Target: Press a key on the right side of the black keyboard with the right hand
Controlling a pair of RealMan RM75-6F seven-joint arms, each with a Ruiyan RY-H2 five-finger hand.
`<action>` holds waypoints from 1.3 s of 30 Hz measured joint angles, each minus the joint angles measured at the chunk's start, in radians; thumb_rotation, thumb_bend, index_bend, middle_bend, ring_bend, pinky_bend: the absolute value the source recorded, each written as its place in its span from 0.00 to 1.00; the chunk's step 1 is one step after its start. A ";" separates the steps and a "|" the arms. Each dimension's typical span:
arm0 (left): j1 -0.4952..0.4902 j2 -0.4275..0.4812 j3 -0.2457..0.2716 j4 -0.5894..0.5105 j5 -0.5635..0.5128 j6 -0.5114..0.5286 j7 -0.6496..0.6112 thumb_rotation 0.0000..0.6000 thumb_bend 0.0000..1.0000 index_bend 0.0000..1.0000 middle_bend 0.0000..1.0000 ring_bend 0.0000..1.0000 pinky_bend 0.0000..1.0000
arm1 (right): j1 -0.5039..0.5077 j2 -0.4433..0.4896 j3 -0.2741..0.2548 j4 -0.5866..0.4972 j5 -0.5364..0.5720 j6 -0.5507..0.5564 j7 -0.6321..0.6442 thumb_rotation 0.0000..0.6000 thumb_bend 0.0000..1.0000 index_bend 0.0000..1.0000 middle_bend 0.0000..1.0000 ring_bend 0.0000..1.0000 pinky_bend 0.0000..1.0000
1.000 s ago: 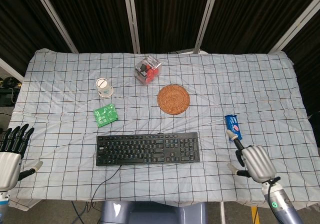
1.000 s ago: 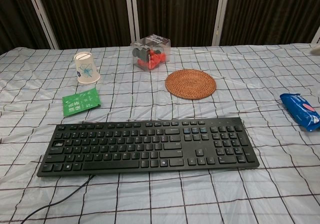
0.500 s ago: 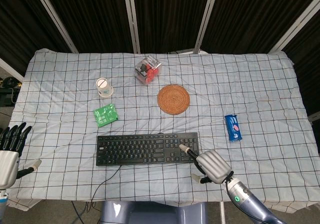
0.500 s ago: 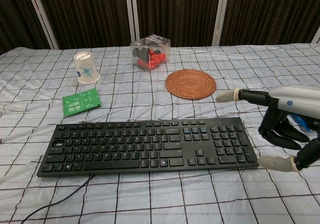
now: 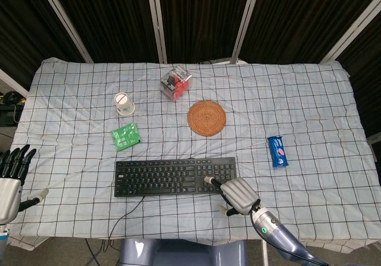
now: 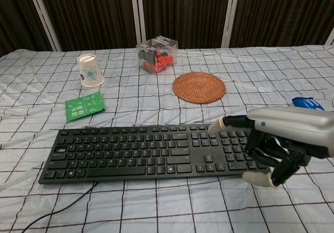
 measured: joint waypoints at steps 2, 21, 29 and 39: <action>0.000 -0.001 -0.002 0.002 0.001 0.005 -0.003 1.00 0.08 0.00 0.00 0.00 0.00 | 0.006 -0.020 -0.004 0.008 0.031 0.009 -0.022 1.00 0.35 0.17 0.84 0.84 0.72; -0.004 -0.001 -0.001 0.000 0.002 -0.003 -0.011 1.00 0.08 0.00 0.00 0.00 0.00 | 0.057 -0.134 -0.037 0.072 0.205 0.080 -0.143 1.00 0.39 0.17 0.85 0.85 0.72; -0.006 0.000 -0.002 0.001 0.002 -0.003 -0.015 1.00 0.07 0.00 0.00 0.00 0.00 | 0.075 -0.166 -0.051 0.087 0.254 0.105 -0.179 1.00 0.41 0.18 0.85 0.85 0.72; -0.007 0.000 -0.003 0.000 -0.001 -0.007 -0.018 1.00 0.08 0.00 0.00 0.00 0.00 | 0.090 -0.198 -0.057 0.101 0.278 0.135 -0.197 1.00 0.41 0.18 0.85 0.85 0.72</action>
